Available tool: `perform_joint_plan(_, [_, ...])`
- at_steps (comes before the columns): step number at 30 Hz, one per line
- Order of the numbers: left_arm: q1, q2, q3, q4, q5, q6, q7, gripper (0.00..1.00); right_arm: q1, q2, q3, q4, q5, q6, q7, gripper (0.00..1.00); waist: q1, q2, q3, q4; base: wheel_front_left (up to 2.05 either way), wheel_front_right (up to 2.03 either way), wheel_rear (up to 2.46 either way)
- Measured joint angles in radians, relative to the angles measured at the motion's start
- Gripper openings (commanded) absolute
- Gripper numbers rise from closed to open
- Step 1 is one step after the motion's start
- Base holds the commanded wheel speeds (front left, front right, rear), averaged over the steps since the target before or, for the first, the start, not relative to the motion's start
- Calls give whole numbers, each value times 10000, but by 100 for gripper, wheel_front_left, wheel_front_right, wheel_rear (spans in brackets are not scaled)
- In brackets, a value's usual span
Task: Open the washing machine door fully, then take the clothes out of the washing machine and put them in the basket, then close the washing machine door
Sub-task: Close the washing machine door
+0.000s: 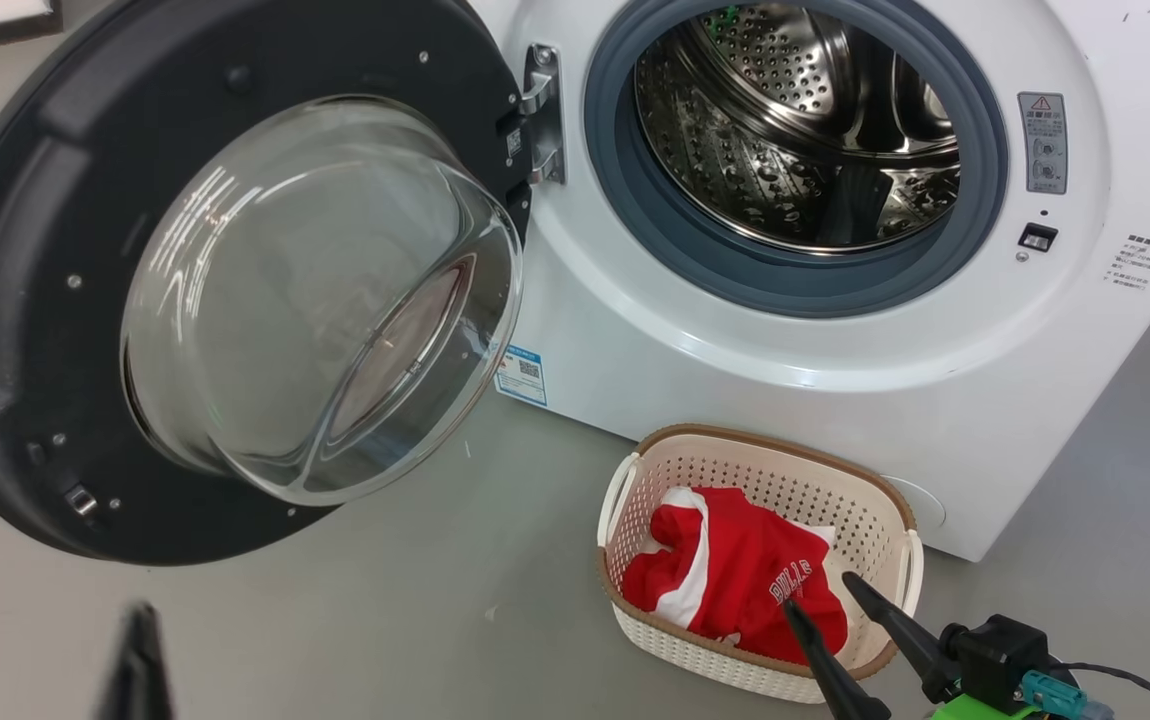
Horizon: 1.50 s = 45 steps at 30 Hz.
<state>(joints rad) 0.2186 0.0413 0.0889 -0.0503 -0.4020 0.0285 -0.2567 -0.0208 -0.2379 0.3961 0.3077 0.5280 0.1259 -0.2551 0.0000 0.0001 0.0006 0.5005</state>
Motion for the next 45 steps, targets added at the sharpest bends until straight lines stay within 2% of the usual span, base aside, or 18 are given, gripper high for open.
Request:
perform_joint_plan(2, [-453,-4,644,-573,111,-491,0,0,14,35,-56,-4,0,0,0,100,0,0,17,-3,0,0,0])
perform_joint_plan(7, [-2036,173,2142,-1526,4,-1195,-4,0,102,113,-242,-42,-10,0,0,100,0,0,123,-6,0,0,0])
perform_joint_plan(11, [-3558,894,2997,-1062,-1089,-1438,-15,0,168,125,-324,-59,-40,0,-2,100,0,0,286,6,0,0,0])
perform_joint_plan(15, [-5105,2142,3361,19,-2079,-1522,17,0,168,127,-422,-82,-71,0,0,100,0,0,434,29,0,0,0])
perform_joint_plan(18, [-6111,2855,3405,1060,-2947,-1524,508,0,167,125,-508,-119,-86,0,0,100,0,0,536,50,0,0,0])
perform_joint_plan(23, [-7587,3666,3517,3064,-4489,-1524,1622,0,167,119,-596,-165,-205,0,0,100,0,0,674,84,0,0,0])
perform_joint_plan(28, [-8868,4190,3526,5359,-6019,-1496,3912,0,161,88,-644,-186,-297,0,-2,100,0,0,815,104,0,0,0])
perform_joint_plan(30, [-9347,4251,3591,6149,-6644,-1225,4681,0,160,69,-660,-188,-297,0,-2,100,0,0,852,114,0,0,0])
perform_joint_plan(37, [-10355,4934,3350,8103,-7380,-612,7373,0,159,52,-709,-205,-330,0,0,100,0,0,928,109,0,0,0])
perform_joint_plan(40, [-10491,4986,3233,8592,-7524,-456,7960,0,161,12,-763,-228,-360,0,-2,100,0,0,980,107,0,0,0])
perform_joint_plan(45, [-10566,4945,2884,9102,-7609,-454,8694,0,165,-79,-869,-301,-370,0,0,100,0,0,1107,97,0,0,0])
